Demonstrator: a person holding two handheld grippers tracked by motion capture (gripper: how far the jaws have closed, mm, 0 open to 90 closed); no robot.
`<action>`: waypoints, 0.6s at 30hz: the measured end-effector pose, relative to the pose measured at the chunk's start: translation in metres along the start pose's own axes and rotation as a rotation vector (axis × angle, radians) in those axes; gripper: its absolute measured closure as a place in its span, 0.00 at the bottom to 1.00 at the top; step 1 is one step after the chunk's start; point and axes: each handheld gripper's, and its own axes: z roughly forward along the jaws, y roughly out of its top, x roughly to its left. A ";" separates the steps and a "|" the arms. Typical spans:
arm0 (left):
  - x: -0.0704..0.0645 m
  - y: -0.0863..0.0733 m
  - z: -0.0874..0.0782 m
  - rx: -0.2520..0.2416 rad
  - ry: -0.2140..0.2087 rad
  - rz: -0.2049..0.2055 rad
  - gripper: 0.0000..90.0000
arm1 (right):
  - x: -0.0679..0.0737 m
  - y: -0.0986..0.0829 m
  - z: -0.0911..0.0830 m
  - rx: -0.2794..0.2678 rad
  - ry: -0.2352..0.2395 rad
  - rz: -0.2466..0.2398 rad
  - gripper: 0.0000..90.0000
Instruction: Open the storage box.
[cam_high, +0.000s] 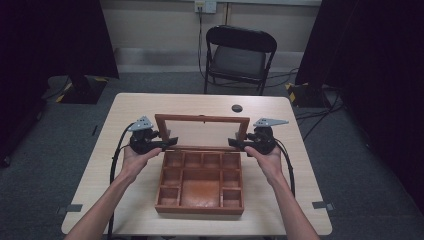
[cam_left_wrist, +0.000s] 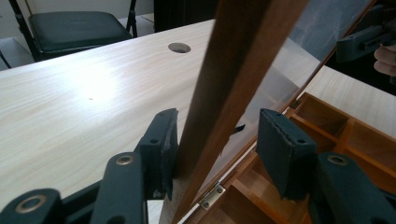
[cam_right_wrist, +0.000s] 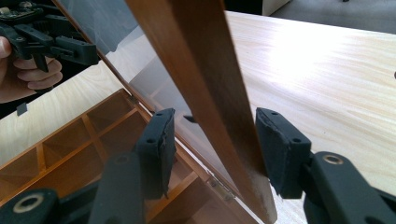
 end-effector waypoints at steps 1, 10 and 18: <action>0.000 0.000 0.000 0.010 0.002 -0.003 0.54 | 0.000 0.000 0.000 0.002 -0.001 0.001 0.54; 0.003 -0.004 0.006 0.031 -0.010 -0.017 0.52 | -0.005 -0.006 0.007 0.017 -0.001 0.012 0.54; 0.005 -0.007 0.008 0.029 -0.002 -0.026 0.54 | -0.007 -0.006 0.008 0.022 -0.005 0.011 0.55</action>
